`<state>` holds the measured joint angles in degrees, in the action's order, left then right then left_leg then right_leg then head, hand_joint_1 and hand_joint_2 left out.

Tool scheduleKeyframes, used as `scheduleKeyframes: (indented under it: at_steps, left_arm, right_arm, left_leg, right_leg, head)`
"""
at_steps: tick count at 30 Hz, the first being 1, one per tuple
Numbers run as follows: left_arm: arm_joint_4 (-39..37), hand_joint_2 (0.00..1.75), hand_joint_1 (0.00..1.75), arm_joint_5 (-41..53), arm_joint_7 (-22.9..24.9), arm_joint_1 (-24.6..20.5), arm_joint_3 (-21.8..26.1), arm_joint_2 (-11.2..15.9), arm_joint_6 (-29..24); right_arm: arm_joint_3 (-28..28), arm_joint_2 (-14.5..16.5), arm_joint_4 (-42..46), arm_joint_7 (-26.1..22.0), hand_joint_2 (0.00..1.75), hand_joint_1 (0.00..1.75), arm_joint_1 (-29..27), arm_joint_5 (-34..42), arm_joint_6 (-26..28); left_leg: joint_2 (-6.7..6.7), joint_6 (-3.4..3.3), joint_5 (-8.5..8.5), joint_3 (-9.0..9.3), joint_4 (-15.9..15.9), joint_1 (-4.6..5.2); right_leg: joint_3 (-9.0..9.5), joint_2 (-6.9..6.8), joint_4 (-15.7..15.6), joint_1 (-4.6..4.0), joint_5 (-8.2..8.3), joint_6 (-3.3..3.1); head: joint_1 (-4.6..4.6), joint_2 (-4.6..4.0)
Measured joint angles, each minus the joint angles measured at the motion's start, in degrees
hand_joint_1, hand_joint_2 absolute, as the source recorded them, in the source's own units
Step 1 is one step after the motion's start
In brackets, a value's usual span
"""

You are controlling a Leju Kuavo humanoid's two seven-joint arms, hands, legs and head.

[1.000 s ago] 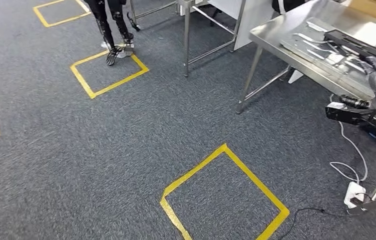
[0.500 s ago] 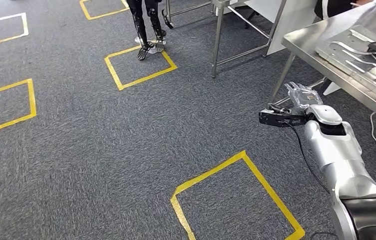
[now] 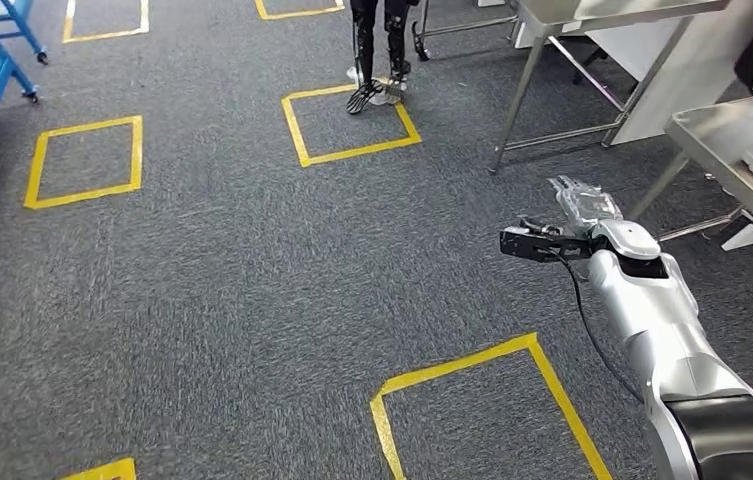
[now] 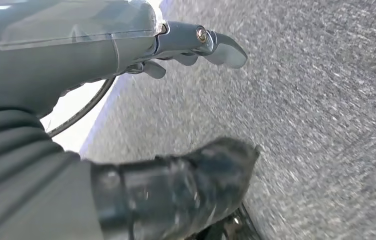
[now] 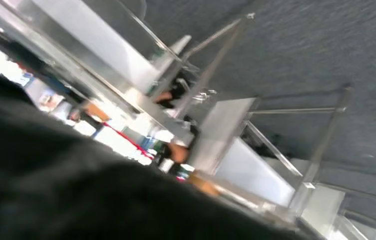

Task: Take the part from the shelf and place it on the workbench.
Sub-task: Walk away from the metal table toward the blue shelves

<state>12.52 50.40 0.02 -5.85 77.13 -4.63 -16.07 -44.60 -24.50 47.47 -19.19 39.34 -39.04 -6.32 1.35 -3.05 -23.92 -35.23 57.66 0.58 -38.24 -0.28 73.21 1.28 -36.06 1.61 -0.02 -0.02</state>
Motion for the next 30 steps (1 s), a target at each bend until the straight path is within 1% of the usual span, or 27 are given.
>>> scheduleKeyframes:
  at_steps: [1,2,4,5,6,7,8,9,10,11,12,13,14,15,16,17,18,19,21,22,23,24,25,26,27,29,30]
  left_arm:
    - [0.0,1.75,0.0,-0.1,0.0,-0.1,0.2,0.0,0.0]
    - [0.0,1.75,0.0,-0.1,0.0,-0.2,0.3,0.0,0.0]
    - [0.0,1.75,0.0,0.0,0.0,-0.2,0.6,0.0,0.0]
    - [0.0,1.75,0.0,0.1,0.0,-0.2,0.7,0.0,0.0]
    - [0.0,1.75,0.0,0.2,0.0,-0.3,0.7,0.0,0.0]
    - [0.0,1.75,0.0,0.4,0.0,-0.2,0.8,0.0,0.0]
    - [0.0,1.75,0.0,0.6,0.0,-0.1,0.8,-0.1,0.0]
    - [0.0,1.75,0.0,0.9,0.0,0.0,0.8,-0.1,0.0]
    - [0.0,1.75,0.0,1.3,-0.1,0.2,0.8,-0.1,0.1]
    - [0.0,1.75,0.0,1.7,-0.3,0.3,0.8,-0.2,0.2]
    - [0.0,1.75,0.0,2.1,-0.5,0.4,0.8,-0.3,0.4]
    - [0.0,1.75,0.0,2.5,-0.7,0.3,0.8,-0.4,0.6]
    - [0.0,1.75,0.0,2.7,-0.9,0.3,0.7,-0.5,0.8]
    - [0.0,1.75,0.0,2.9,-1.2,0.3,0.7,-0.6,1.1]
    - [0.0,1.75,0.0,3.1,-1.3,0.4,0.6,-0.7,1.3]
    - [0.0,1.75,0.0,3.1,-1.5,0.6,0.5,-0.9,1.4]
    - [0.0,1.75,0.0,3.1,-1.5,0.7,0.4,-1.0,1.5]
    - [0.0,1.75,0.0,3.2,-1.6,0.8,0.4,-1.1,1.7]
    - [0.0,1.75,0.0,3.2,-1.7,0.8,0.2,-1.2,2.0]
    - [0.0,1.75,0.0,3.3,-1.8,0.6,0.1,-1.2,2.1]
    - [0.0,1.75,0.0,3.3,-1.8,0.5,0.0,-1.2,2.2]
    - [0.0,1.75,0.0,3.2,-1.8,0.5,0.0,-1.2,2.3]
    - [0.0,1.75,0.0,3.2,-1.8,0.4,-0.1,-1.3,2.3]
    - [0.0,1.75,0.0,3.1,-1.8,0.4,-0.1,-1.3,2.3]
    - [0.0,1.75,0.0,3.1,-1.8,0.3,-0.2,-1.4,2.3]
    - [0.0,1.75,0.0,3.1,-1.8,0.1,-0.3,-1.5,2.3]
    - [0.0,1.75,0.0,3.1,-1.9,0.0,-0.3,-1.5,2.3]
  right_arm:
    - [0.0,0.0,-0.1,0.0,0.0,0.0,-0.1,0.0,0.0]
    - [-0.1,0.0,-0.2,0.0,0.0,0.0,-0.2,0.0,0.0]
    - [-0.2,0.1,-0.3,0.0,0.0,0.0,-0.2,0.0,0.0]
    - [-0.2,0.0,-0.3,-0.1,0.0,0.0,-0.1,0.0,0.0]
    - [-0.2,-0.1,-0.4,-0.1,0.0,0.0,-0.1,0.1,0.0]
    - [-0.3,-0.3,-0.3,-0.2,0.0,0.0,-0.2,0.2,0.0]
    - [-0.3,-0.6,-0.2,-0.2,0.0,0.0,-0.5,0.5,0.0]
    - [-0.3,-1.1,0.2,-0.2,0.0,0.0,-0.8,1.0,0.0]
    - [-0.3,-2.0,1.0,-0.2,0.0,0.0,-1.4,1.7,0.0]
    - [-0.3,-3.2,2.3,0.0,0.0,0.0,-2.3,2.5,0.1]
    - [-0.2,-5.0,3.9,0.2,0.0,0.0,-3.7,3.4,0.1]
    - [0.0,-7.2,5.8,0.5,0.0,0.0,-5.4,4.3,0.3]
    - [0.5,-9.5,7.8,0.8,0.0,0.0,-7.5,5.0,0.4]
    - [1.3,-11.8,9.8,1.0,0.0,0.0,-9.5,5.5,0.6]
    - [2.4,-13.7,11.7,1.2,0.0,0.0,-11.6,5.9,0.8]
    - [3.5,-15.3,13.5,1.2,0.0,0.0,-13.5,6.1,1.0]
    - [4.6,-16.8,15.1,1.2,0.0,0.0,-15.2,6.3,1.1]
    - [5.6,-17.9,16.5,1.2,0.0,0.0,-16.6,6.3,1.2]
    - [6.9,-19.9,18.9,1.5,0.0,0.0,-18.6,6.3,1.1]
    - [7.4,-20.6,19.8,1.7,0.0,0.0,-19.2,6.2,0.9]
    - [7.7,-21.2,20.6,1.8,0.0,0.0,-19.6,6.0,0.5]
    - [8.0,-21.6,21.3,1.9,0.0,0.0,-19.9,5.9,0.1]
    - [8.3,-21.9,21.9,1.8,0.0,0.0,-20.1,5.7,-0.4]
    - [8.6,-22.2,22.4,1.7,0.0,0.0,-20.4,5.4,-0.7]
    - [8.9,-22.5,22.7,1.6,0.0,0.0,-20.6,5.3,-1.0]
    - [9.4,-23.2,22.9,1.5,0.0,0.0,-21.2,5.1,-1.2]
    - [9.6,-23.5,23.0,1.5,0.0,0.0,-21.5,5.1,-1.3]
  left_leg:
    - [0.9,-0.04,-0.07,0.04,0.1,0.01]
    - [1.82,-0.03,-0.18,0.1,0.3,0.01]
    - [3.48,0.17,-0.53,0.3,0.7,-0.02]
    - [4.24,0.38,-0.77,0.24,1.1,0.02]
    - [4.99,0.64,-0.9,0.07,1.4,-0.04]
    - [5.68,0.95,-0.95,-0.18,1.5,-0.15]
    - [6.46,1.32,-0.89,-0.43,1.6,-0.28]
    - [7.21,1.67,-0.77,-0.56,1.5,-0.43]
    - [7.11,1.98,-0.84,-0.67,1.5,-0.44]
    - [6.06,2.26,-1.34,-0.96,2.2,-0.32]
    - [4.32,2.48,-2.45,-1.72,4.0,-0.21]
    - [2.13,2.64,-4.07,-3.05,6.9,-0.21]
    - [0.45,2.81,-5.91,-4.85,10.7,-0.3]
    - [-0.46,2.92,-7.39,-6.7,14.5,-0.53]
    - [-0.92,3.01,-8.0,-7.99,17.1,-0.76]
    - [-1.12,3.08,-7.51,-8.25,17.5,-0.96]
    - [-1.36,3.09,-5.95,-7.22,15.5,-1.11]
    - [-1.95,3.01,-3.82,-5.2,11.7,-1.18]
    - [-3.95,2.64,-1.31,-1.26,4.1,-0.74]
    - [-4.59,2.4,-1.02,-0.3,2.2,-0.43]
    - [-4.69,2.14,-1.28,-0.11,1.6,-0.07]
    - [-4.15,1.81,-1.22,-0.18,1.3,0.09]
    - [-3.64,1.47,-1.09,0.0,1.0,0.04]
    - [-3.08,1.04,-0.89,0.25,0.5,-0.06]
    - [-2.54,0.67,-0.65,0.54,0.1,-0.19]
    - [-1.34,0.16,-0.34,0.82,-0.2,-0.3]
    - [-0.66,0.07,-0.31,0.8,-0.2,-0.25]
  right_leg:
    - [-1.5,0.22,2.0,-0.01,0.03,0.01]
    - [-1.96,0.32,1.7,0.0,1.33,-0.02]
    - [-0.01,0.98,-4.3,0.09,6.2,-0.2]
    - [1.44,2.19,-8.0,0.19,8.08,-0.35]
    - [2.49,3.23,-10.7,0.22,9.11,-0.47]
    - [3.03,3.93,-12.1,0.17,9.34,-0.61]
    - [3.3,4.22,-12.8,0.09,9.14,-0.79]
    - [3.42,3.54,-13.1,0.06,9.14,-1.0]
    - [3.71,2.78,-13.4,0.12,9.2,-1.27]
    - [4.13,1.97,-13.8,0.21,9.26,-1.56]
    - [4.59,1.05,-14.2,0.26,9.29,-1.85]
    - [5.03,0.04,-14.4,0.15,9.2,-2.11]
    - [5.35,-1.01,-14.5,-0.02,9.01,-2.31]
    - [5.58,-2.02,-14.5,-0.17,8.8,-2.44]
    - [5.78,-2.9,-14.5,-0.26,8.58,-2.49]
    - [5.98,-3.63,-14.5,-0.29,8.37,-2.47]
    - [6.23,-4.21,-14.5,-0.29,8.15,-2.39]
    - [6.53,-4.73,-14.5,-0.27,7.91,-2.26]
    - [6.99,-5.51,-14.4,-0.37,7.47,-1.8]
    - [7.11,-5.87,-14.4,-0.47,7.33,-1.52]
    - [7.18,-6.22,-14.5,-0.52,7.26,-1.2]
    - [7.3,-6.63,-14.6,-0.48,7.23,-0.87]
    - [7.41,-6.6,-14.5,-0.32,7.07,-0.53]
    - [7.33,-5.67,-14.1,-0.13,6.59,-0.24]
    - [6.78,-4.19,-12.7,0.02,5.57,-0.04]
    - [3.74,-0.88,-6.3,0.09,2.1,0.12]
    - [1.65,-0.15,-2.2,0.06,0.43,0.16]
  head:
    - [-0.01,0.0]
    - [-0.01,0.0]
    - [-0.01,0.0]
    - [-0.01,0.0]
    - [-0.01,0.0]
    - [-0.01,0.0]
    - [-0.02,0.0]
    - [-0.02,0.0]
    - [-0.02,0.0]
    - [-0.07,0.0]
    - [-0.1,0.0]
    - [-0.14,0.0]
    - [-0.16,0.0]
    - [-0.16,0.0]
    - [-0.16,0.0]
    - [-0.15,0.0]
    - [-0.16,0.0]
    - [-0.17,0.0]
    - [-0.16,0.0]
    - [-0.15,0.0]
    - [-0.14,0.0]
    - [-0.14,0.0]
    - [-0.14,0.0]
    - [-0.14,0.0]
    - [-0.13,0.0]
    - [-0.11,0.0]
    - [-0.11,0.0]
